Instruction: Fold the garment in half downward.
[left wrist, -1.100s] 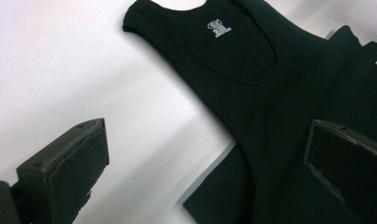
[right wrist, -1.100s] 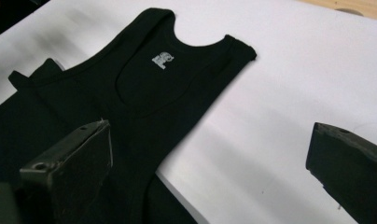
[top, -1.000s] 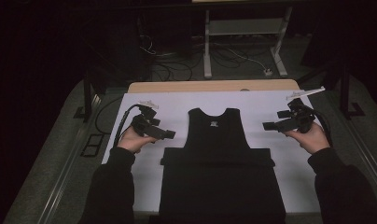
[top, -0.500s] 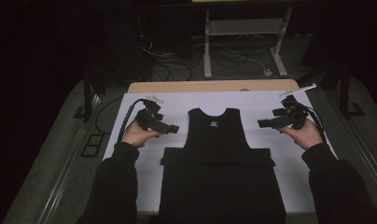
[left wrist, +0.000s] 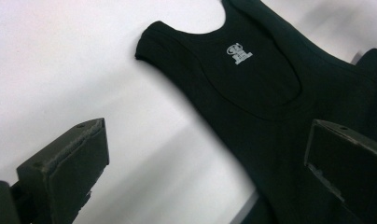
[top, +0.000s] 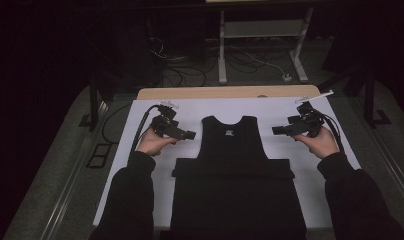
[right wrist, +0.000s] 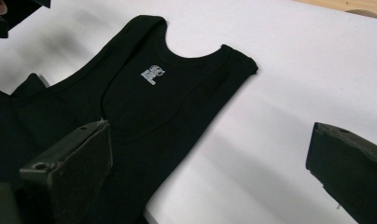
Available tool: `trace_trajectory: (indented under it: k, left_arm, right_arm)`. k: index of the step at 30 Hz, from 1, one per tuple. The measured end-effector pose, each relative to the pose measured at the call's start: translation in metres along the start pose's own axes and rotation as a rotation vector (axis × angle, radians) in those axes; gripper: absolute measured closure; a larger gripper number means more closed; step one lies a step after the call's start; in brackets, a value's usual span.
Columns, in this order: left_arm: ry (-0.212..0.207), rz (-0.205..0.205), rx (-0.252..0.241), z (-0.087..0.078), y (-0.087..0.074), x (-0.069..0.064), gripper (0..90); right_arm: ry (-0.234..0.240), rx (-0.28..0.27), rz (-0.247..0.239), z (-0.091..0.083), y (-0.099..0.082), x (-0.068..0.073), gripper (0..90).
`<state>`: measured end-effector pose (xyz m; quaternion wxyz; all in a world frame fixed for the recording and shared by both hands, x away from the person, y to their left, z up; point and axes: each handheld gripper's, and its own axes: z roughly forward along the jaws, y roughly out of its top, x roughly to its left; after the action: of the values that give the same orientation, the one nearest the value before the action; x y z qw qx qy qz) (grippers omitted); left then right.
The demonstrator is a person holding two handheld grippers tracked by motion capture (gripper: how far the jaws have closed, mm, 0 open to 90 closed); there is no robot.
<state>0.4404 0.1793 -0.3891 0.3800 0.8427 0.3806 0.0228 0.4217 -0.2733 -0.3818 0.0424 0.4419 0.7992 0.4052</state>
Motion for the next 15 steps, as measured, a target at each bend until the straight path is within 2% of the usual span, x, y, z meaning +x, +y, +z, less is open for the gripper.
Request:
trace_trajectory:
  k: [12,15]
  left_arm:
    - [0.018,-0.021,-0.012,0.007,-0.001,0.009,0.0]
    - [0.017,-0.017,-0.001,0.01,0.0,0.01,0.0]
  right_arm:
    - [0.004,0.022,0.003,0.013,0.008,-0.002,0.1]
    - [0.003,0.029,-0.001,0.018,0.009,-0.002,0.1]
